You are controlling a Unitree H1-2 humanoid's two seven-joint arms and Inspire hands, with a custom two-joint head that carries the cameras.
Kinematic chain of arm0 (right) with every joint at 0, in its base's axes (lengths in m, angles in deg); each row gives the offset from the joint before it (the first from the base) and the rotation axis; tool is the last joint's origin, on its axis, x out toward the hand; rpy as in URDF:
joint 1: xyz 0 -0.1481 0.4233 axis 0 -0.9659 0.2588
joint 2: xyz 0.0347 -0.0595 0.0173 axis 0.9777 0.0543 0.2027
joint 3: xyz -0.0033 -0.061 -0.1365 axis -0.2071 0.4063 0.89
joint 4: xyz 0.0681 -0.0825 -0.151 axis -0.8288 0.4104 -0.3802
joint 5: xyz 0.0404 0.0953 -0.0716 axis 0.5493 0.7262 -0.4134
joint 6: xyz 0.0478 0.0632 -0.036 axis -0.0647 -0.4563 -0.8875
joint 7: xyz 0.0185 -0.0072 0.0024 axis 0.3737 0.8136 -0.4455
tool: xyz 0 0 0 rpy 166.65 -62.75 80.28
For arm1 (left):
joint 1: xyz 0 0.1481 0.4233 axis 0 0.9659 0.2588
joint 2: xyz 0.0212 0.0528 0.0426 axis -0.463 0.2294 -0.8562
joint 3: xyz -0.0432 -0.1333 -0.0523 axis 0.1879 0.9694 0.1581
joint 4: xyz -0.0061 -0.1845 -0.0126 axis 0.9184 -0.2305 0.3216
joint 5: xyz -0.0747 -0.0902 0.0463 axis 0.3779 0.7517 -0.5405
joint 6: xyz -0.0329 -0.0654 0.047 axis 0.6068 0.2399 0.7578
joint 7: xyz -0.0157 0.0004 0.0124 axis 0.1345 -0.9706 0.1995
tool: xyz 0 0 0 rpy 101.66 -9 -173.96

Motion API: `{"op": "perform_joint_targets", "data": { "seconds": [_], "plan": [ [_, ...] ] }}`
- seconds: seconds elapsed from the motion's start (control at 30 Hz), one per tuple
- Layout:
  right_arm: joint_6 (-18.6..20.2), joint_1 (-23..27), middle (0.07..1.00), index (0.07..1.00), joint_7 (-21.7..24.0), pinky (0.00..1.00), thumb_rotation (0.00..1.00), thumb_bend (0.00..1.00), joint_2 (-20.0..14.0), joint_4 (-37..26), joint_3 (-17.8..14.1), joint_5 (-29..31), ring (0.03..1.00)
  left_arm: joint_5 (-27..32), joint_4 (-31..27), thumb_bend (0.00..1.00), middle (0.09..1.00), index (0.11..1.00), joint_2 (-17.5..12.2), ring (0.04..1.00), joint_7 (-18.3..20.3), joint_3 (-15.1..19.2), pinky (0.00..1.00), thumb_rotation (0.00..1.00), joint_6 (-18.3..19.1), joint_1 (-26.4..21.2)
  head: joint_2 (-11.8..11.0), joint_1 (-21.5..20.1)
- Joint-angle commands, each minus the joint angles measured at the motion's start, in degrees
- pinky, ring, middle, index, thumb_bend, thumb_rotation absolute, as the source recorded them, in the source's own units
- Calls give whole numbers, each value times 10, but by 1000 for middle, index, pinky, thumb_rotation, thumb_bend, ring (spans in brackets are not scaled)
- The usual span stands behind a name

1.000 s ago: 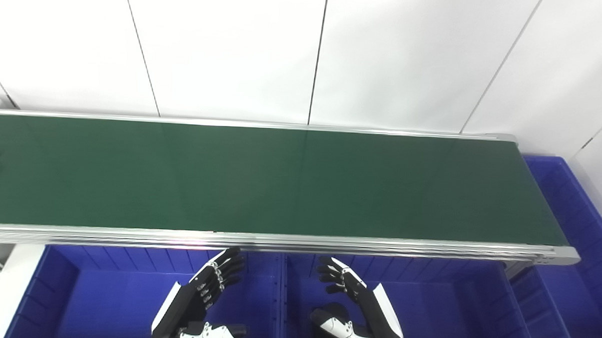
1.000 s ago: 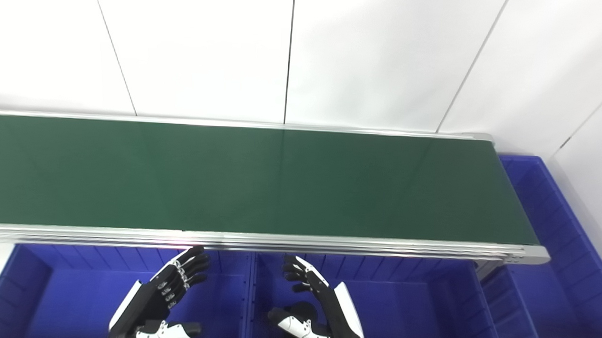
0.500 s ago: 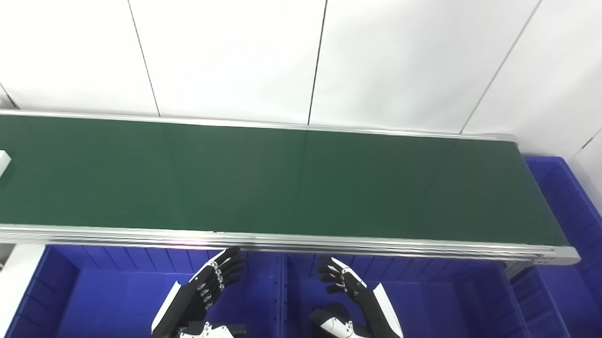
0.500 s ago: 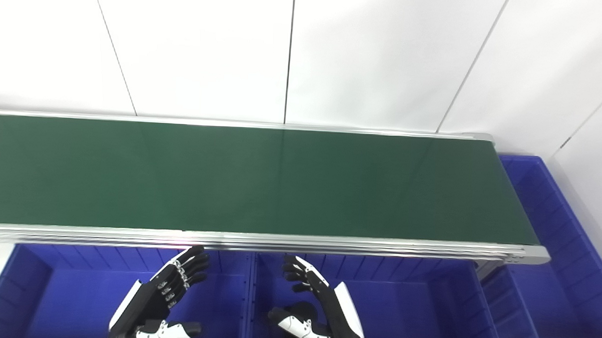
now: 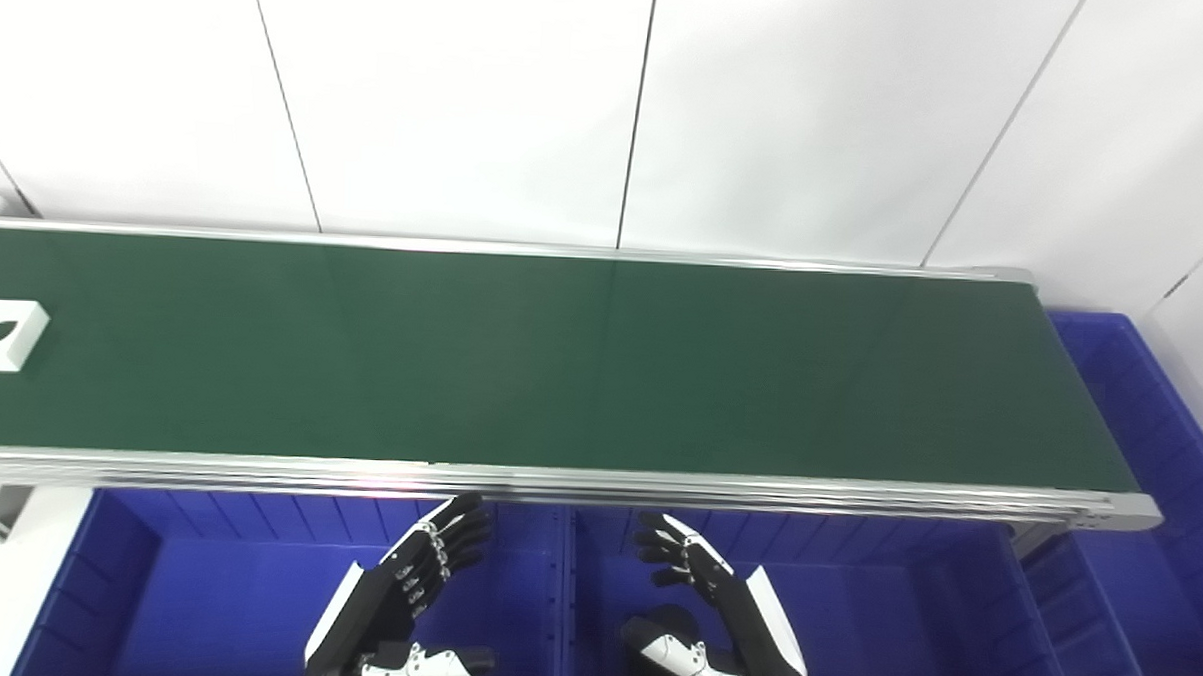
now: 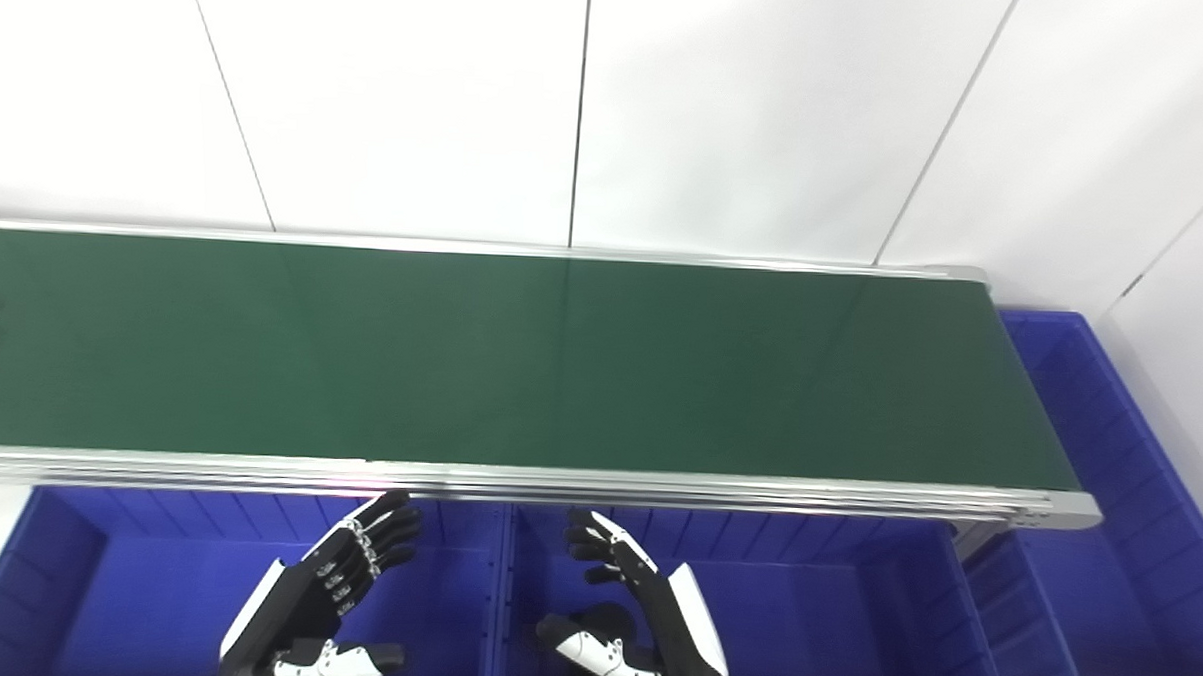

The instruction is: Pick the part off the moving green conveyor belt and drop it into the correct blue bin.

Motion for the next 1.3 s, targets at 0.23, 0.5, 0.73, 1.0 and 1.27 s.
{"op": "perform_joint_targets", "data": {
  "seconds": [0.23,0.5,0.73,1.0,1.27],
  "plan": [
    [-35,6,806,863,-17,694,641,620,-7,-5,9,5,779,2,12,947,834,853,2,854,2,-2,839,223,-39,-12,-21,55],
    [-35,11,801,866,-28,691,617,605,-12,6,21,16,774,3,25,982,830,851,2,847,2,-1,840,223,-43,-14,-46,87],
    [-35,19,802,864,-46,685,631,587,-17,22,32,14,776,9,42,992,827,844,0,845,5,0,823,200,-50,-21,-64,108],
    [-35,30,806,875,-67,684,650,591,-27,43,50,25,781,7,63,1000,826,834,5,837,5,1,805,199,-59,-29,-98,156],
    [-35,42,814,883,-84,688,669,584,-37,61,67,34,784,7,80,1000,824,826,7,833,4,1,800,182,-63,-36,-118,189]
  ]
}}
